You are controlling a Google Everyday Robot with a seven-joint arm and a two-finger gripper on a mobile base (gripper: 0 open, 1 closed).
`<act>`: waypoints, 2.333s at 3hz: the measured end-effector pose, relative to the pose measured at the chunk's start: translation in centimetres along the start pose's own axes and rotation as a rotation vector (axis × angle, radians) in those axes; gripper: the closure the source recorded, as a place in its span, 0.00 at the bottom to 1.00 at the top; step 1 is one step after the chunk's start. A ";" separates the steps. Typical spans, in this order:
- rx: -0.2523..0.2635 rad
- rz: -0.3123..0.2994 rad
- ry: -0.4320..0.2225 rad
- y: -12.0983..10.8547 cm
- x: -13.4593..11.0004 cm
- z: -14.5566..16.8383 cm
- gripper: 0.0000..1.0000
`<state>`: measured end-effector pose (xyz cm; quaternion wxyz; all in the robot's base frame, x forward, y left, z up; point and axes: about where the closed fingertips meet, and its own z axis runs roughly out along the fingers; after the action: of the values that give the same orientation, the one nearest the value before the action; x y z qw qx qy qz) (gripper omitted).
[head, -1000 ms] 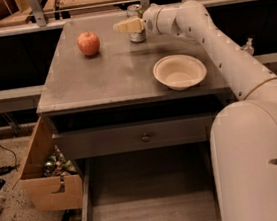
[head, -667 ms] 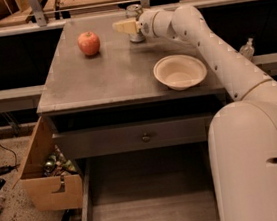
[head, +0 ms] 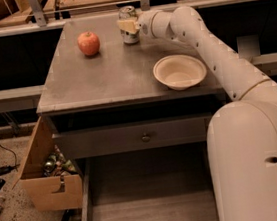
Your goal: Place 7up can into middle drawer
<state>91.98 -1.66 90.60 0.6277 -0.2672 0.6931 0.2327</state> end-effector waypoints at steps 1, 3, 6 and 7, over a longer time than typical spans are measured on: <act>-0.004 0.001 0.001 0.2 0.1 0.2 0.99; -0.018 -0.034 0.018 0.6 -2.4 -0.3 1.00; -0.027 -0.170 -0.012 0.0 -15.8 -12.2 1.00; -0.003 -0.189 -0.045 0.9 -17.3 -18.3 1.00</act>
Offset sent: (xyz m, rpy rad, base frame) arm 0.0001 0.0025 -0.0009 0.0002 0.0012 0.0029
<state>78.95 -11.67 109.71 0.6619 -0.3271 0.6502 0.1796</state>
